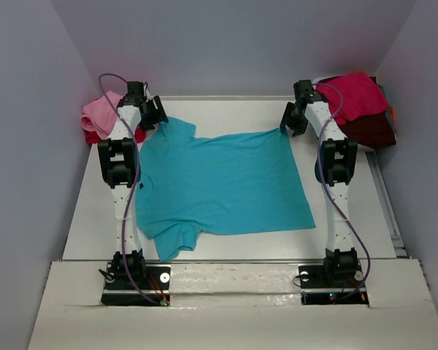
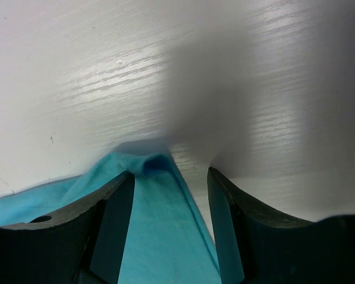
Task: Fold and stack the t-shirts
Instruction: Grap the side of the flattened tshirt furthest away from the robot with both arms
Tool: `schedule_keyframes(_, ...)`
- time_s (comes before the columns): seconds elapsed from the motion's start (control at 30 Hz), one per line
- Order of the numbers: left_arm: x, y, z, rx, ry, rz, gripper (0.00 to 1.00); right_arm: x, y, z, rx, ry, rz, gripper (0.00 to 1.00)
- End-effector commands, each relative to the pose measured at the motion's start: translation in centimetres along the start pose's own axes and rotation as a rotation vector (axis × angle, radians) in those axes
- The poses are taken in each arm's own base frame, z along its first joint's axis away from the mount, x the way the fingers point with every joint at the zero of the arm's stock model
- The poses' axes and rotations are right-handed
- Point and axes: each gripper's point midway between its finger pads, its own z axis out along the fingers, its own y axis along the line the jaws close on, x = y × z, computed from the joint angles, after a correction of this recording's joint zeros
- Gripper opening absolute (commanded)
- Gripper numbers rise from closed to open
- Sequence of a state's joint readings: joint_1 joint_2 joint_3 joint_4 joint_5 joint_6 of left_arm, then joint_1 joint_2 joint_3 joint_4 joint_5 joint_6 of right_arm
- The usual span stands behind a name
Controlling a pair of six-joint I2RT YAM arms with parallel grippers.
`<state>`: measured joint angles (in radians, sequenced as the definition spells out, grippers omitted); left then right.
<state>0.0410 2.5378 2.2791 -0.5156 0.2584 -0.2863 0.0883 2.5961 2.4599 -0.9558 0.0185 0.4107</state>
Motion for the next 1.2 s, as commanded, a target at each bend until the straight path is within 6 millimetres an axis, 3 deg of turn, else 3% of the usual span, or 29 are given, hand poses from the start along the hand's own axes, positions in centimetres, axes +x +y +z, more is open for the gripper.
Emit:
schedule_keyframes(0.0,-1.2,-0.7,-2.6,0.013,-0.022,0.004,0.77,-0.5,2.2,0.4,-0.043,-0.038,-0.036,0.58)
schedule_keyframes(0.17,-1.2,-0.8,-2.6,0.014,-0.021,0.004,0.77,0.3,3.8,0.7,-0.085,-0.025,-0.059,0.58)
schedule_keyframes(0.7,-0.9,-0.9,-2.5,0.024,-0.009,0.001,0.76,1.0,3.7,1.6,-0.063,-0.015,-0.070,0.49)
schedule_keyframes(0.87,-0.5,-1.3,-1.9,0.056,0.007,-0.001,0.71,1.2,3.6,1.6,-0.059,-0.008,-0.070,0.43)
schedule_keyframes(1.17,0.3,-1.6,-1.4,0.091,0.036,-0.003,0.52,1.4,3.5,1.5,-0.057,-0.004,-0.073,0.36)
